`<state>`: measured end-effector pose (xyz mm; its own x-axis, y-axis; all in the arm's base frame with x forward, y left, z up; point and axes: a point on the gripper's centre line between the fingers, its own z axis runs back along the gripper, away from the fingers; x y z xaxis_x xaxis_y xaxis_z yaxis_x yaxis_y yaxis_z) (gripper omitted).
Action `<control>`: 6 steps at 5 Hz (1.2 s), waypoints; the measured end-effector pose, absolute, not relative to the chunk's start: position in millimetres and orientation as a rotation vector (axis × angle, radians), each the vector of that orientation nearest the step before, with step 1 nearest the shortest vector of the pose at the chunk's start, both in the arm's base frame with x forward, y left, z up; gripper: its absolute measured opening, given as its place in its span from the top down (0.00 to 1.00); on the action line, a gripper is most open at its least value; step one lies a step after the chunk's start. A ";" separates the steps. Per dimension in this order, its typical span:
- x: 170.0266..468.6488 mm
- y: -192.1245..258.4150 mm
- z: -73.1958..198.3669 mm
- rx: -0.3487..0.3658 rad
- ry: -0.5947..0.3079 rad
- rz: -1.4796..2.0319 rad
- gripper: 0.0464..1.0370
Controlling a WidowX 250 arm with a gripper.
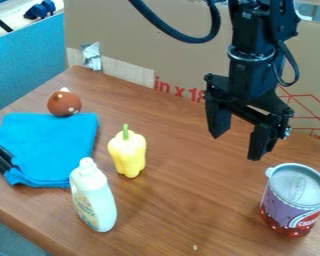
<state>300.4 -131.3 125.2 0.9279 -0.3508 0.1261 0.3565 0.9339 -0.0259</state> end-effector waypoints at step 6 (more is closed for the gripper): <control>320.8 -202.4 91.2 -0.094 -0.135 -0.369 0.04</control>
